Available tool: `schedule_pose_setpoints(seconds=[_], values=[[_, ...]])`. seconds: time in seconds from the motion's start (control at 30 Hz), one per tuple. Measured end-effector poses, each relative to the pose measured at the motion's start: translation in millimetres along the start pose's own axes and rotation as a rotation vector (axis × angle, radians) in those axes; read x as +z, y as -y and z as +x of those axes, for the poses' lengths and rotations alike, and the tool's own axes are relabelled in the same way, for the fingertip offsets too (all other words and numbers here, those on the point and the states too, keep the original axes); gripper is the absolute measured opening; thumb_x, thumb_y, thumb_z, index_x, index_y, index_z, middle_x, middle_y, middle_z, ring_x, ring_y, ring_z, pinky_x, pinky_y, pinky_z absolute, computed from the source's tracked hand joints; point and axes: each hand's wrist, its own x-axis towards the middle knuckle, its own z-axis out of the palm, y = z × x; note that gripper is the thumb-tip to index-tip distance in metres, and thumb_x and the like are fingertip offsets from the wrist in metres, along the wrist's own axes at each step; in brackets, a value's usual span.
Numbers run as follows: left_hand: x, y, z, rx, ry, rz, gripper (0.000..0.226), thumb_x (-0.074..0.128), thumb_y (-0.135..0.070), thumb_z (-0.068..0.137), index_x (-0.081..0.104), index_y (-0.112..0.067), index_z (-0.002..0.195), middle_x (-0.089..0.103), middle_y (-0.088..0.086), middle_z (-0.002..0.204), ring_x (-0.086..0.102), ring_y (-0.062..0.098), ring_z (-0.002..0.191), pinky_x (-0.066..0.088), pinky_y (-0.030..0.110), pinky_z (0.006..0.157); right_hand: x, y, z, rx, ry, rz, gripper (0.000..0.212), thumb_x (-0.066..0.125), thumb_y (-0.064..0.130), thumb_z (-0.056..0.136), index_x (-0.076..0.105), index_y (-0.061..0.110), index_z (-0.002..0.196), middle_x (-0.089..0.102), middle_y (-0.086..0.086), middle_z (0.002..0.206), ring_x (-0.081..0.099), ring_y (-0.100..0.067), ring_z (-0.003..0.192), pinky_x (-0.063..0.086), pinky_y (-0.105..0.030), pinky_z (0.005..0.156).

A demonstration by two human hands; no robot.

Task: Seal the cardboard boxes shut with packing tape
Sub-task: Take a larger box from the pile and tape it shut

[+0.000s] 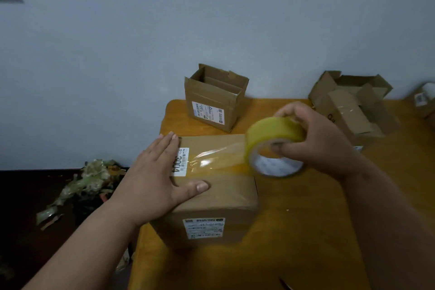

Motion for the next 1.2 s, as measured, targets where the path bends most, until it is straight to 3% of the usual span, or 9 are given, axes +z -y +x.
schedule_pose_setpoints(seconds=[0.13,0.43,0.6,0.73,0.83,0.93,1.0,1.07,1.2], values=[[5.2,0.2,2.6,0.012,-0.006,0.006,0.138,0.017,-0.105,0.042,-0.007,-0.03,0.156,-0.011,-0.017,0.162,-0.008,0.006,0.149,0.0,0.029,0.116,-9.7,-41.5,-7.7,0.068,0.098,-0.257,0.041,0.076,0.008,0.073,0.051,0.032,0.096,0.06,-0.001,0.084,0.058,-0.018,0.07,0.042,-0.024,0.055],[10.9,3.5,0.7,-0.002,-0.004,0.03,0.133,0.022,-0.103,0.048,-0.009,-0.031,0.156,-0.013,-0.017,0.162,-0.009,0.002,0.147,0.0,0.029,0.115,6.6,-62.6,-14.8,0.103,0.181,-0.247,0.038,0.067,0.006,0.08,0.05,0.024,0.109,0.056,0.003,0.083,0.052,-0.009,0.069,0.038,-0.024,0.057],[0.9,-4.2,-3.1,0.03,0.069,0.17,0.102,0.004,-0.099,0.053,-0.022,-0.058,0.142,-0.021,-0.012,0.161,-0.014,0.013,0.15,0.006,0.042,0.121,22.3,-62.3,-14.5,0.13,0.198,-0.265,0.026,0.065,0.006,0.082,0.052,0.017,0.102,0.055,0.003,0.08,0.051,-0.008,0.067,0.035,-0.018,0.054],[3.8,-26.9,-7.2,0.079,0.054,0.434,0.105,-0.016,-0.092,0.058,-0.032,-0.039,0.146,-0.034,-0.006,0.155,-0.024,0.022,0.147,-0.009,0.052,0.12,31.5,-65.1,-14.8,0.133,0.171,-0.249,0.023,0.062,0.005,0.083,0.048,0.021,0.091,0.052,0.004,0.078,0.049,-0.008,0.066,0.032,-0.017,0.053],[17.8,-44.3,-7.3,0.219,0.002,0.47,0.105,-0.015,-0.091,0.067,-0.022,-0.028,0.151,-0.026,-0.003,0.158,-0.025,0.021,0.146,-0.008,0.057,0.119,31.4,-67.7,-14.5,0.113,0.181,-0.223,0.023,0.063,0.004,0.083,0.052,0.018,0.098,0.052,0.005,0.08,0.048,-0.007,0.068,0.033,-0.015,0.053],[20.5,-42.1,-2.1,0.245,0.039,0.524,0.115,-0.018,-0.097,0.058,-0.029,-0.027,0.149,-0.033,-0.005,0.155,-0.028,0.02,0.145,-0.009,0.056,0.118,37.2,-84.3,-19.4,0.217,0.179,0.083,0.044,0.07,-0.001,0.075,0.053,0.018,0.11,0.055,0.0,0.091,0.054,-0.012,0.077,0.041,-0.011,0.059],[17.7,-37.7,-0.1,0.26,0.058,0.498,0.124,-0.007,-0.103,0.053,-0.03,-0.027,0.148,-0.034,-0.006,0.155,-0.029,0.02,0.145,-0.01,0.057,0.118,47.2,-104.0,-27.8,0.379,0.125,0.542,0.067,0.075,-0.001,0.063,0.051,0.021,0.121,0.06,-0.011,0.111,0.064,-0.026,0.095,0.054,-0.026,0.073],[17.0,-34.1,0.6,0.278,0.079,0.488,0.131,0.009,-0.107,0.052,-0.029,-0.027,0.148,-0.033,-0.006,0.155,-0.028,0.02,0.145,-0.01,0.058,0.117,65.1,-126.0,-37.8,0.521,0.031,0.955,0.079,0.071,-0.005,0.056,0.048,0.015,0.13,0.06,-0.017,0.123,0.064,-0.031,0.107,0.056,-0.036,0.078],[18.0,-37.0,3.2,0.298,0.036,0.495,0.132,0.022,-0.103,0.053,-0.014,-0.027,0.155,-0.018,-0.004,0.162,-0.013,0.023,0.149,0.0,0.059,0.118,106.2,-133.9,-56.4,0.701,0.008,1.147,0.078,0.072,0.001,0.057,0.052,0.012,0.131,0.065,-0.01,0.124,0.061,-0.027,0.114,0.045,-0.047,0.1]])
